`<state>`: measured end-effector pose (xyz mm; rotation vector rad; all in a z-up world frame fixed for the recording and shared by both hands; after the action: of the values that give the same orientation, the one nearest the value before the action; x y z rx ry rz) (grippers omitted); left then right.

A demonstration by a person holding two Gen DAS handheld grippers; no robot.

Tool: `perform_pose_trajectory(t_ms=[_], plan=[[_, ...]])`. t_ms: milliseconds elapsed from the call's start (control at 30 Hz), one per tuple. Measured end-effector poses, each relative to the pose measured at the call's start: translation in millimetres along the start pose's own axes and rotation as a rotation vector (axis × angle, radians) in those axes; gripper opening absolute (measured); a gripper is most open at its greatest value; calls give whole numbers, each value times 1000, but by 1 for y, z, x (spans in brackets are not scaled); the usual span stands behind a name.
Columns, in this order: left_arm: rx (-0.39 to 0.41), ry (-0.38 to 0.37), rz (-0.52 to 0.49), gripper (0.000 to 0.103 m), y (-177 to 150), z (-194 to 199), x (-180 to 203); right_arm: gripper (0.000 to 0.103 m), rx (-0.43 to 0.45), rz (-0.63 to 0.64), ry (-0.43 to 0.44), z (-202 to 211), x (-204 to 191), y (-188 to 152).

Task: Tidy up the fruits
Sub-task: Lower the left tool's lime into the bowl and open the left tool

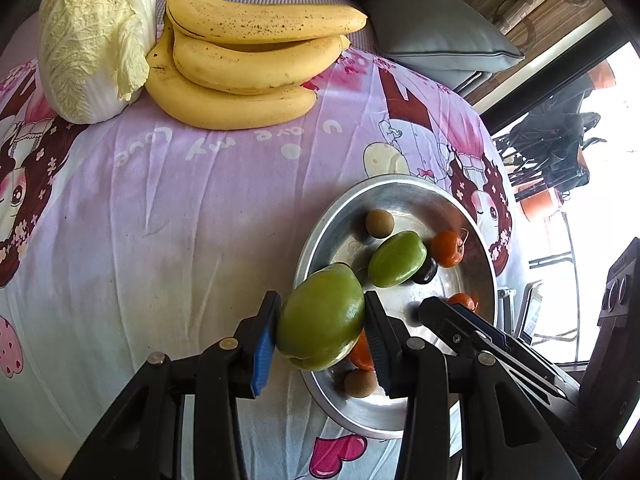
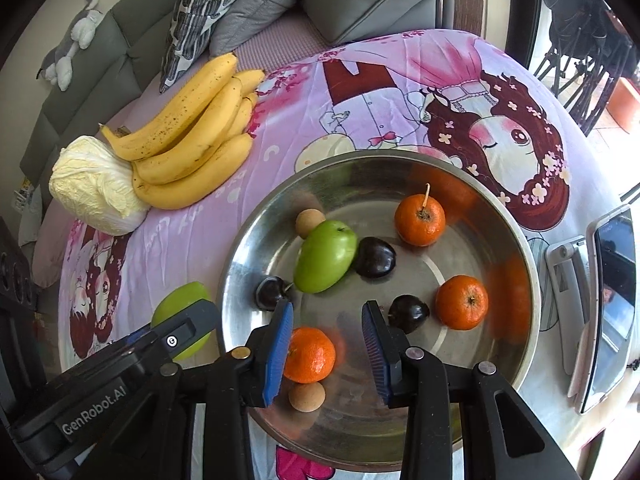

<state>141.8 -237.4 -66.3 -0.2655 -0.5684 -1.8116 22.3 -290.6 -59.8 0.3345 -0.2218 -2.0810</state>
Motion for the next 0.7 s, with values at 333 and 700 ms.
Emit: perform_pose_trajectory(t_ms=[333,700], plan=[[-40,16,-33,43,-12,-19,12,38,-22,-44,-36,-10,21,1],[-62,28,-48,43,-16,-29,20,38,-10,-68,-42,-8,32,3]])
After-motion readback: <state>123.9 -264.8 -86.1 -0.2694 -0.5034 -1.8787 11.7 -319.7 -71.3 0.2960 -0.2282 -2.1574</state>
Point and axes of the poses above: each gripper's, at about its wrist camera, not at the fingertips, and z roughly against the way its jaws point, x to its right, y to its top, the point moved 9 cm from there along -z, roughly the way its jaws point, and after that the axes turned 6 degrees about -y, right-handed, at the moved point
